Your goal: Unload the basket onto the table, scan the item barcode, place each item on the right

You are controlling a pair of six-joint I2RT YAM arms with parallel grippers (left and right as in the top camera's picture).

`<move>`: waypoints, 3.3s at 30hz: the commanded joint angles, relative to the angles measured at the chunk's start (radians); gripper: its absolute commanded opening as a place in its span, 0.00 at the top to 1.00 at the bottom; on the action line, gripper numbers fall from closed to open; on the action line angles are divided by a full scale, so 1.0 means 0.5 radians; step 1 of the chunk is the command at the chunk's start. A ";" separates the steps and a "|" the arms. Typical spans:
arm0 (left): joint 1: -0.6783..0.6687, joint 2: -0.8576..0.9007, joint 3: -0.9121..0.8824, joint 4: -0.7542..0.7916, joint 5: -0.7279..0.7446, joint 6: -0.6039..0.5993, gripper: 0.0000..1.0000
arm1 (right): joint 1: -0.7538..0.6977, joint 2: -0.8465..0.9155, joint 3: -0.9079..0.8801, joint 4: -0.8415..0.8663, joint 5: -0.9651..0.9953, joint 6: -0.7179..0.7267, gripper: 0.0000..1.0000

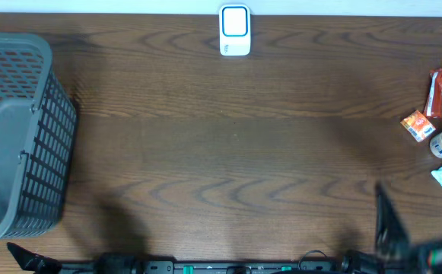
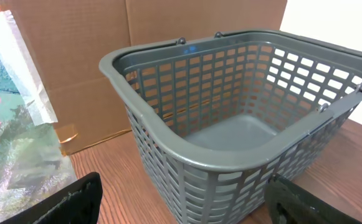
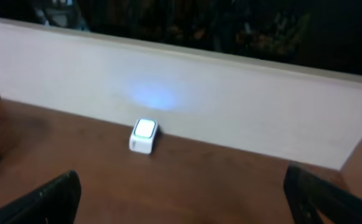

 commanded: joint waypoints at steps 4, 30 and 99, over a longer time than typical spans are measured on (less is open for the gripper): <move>-0.002 -0.014 -0.006 -0.004 -0.005 -0.018 0.16 | 0.084 -0.347 -0.020 0.028 0.100 -0.063 0.01; -0.002 -0.014 -0.006 -0.004 -0.005 -0.018 0.17 | 0.650 -1.170 -1.540 2.104 0.143 -0.125 0.01; -0.003 -0.014 -0.048 0.065 0.583 -0.137 0.17 | 0.702 -1.173 -3.310 2.229 0.746 0.513 0.01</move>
